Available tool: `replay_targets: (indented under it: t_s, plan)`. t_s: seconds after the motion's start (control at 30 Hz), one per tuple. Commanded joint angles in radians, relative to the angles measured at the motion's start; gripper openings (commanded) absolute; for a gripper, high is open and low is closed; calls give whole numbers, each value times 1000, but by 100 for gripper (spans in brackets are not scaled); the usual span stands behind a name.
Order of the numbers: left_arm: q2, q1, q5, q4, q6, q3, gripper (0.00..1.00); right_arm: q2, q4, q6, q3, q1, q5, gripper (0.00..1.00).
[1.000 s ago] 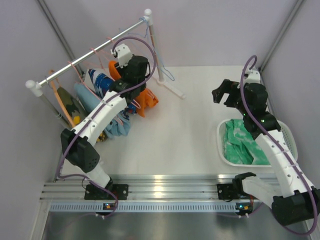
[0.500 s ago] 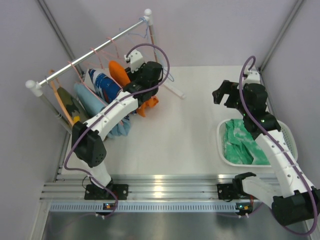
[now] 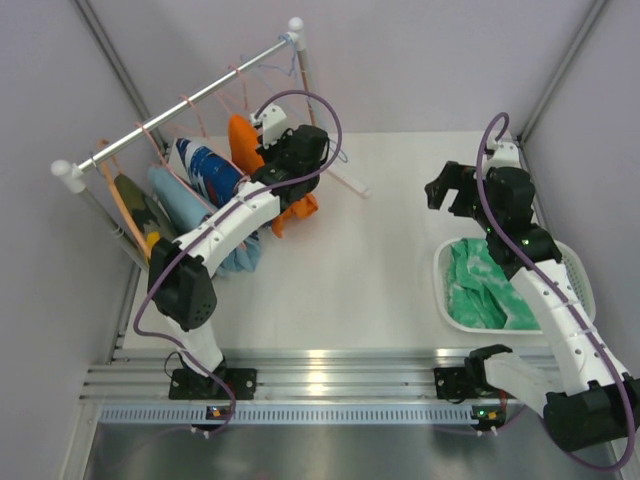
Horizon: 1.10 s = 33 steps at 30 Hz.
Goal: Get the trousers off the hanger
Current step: Pick up the hanger from the clothesline.
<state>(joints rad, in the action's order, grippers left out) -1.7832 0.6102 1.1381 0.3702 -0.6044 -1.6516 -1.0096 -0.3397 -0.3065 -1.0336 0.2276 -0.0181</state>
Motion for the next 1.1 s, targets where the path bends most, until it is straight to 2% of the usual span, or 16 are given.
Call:
replay_targets:
  t_s: [0.0,0.27,0.67,1.07]
  plan:
    - [13,3,25,-20,28,-59,0,12,16,9,-17,15,7,98]
    - [64,11,-43,-28,164,-135,0,0,47,1,-13,13,64,98]
    - [160,92,-49,-37,307,-195,0,-17,51,-13,-37,15,78,97]
    - [269,183,-90,144,242,-209,0,-9,41,-19,-51,13,87,97]
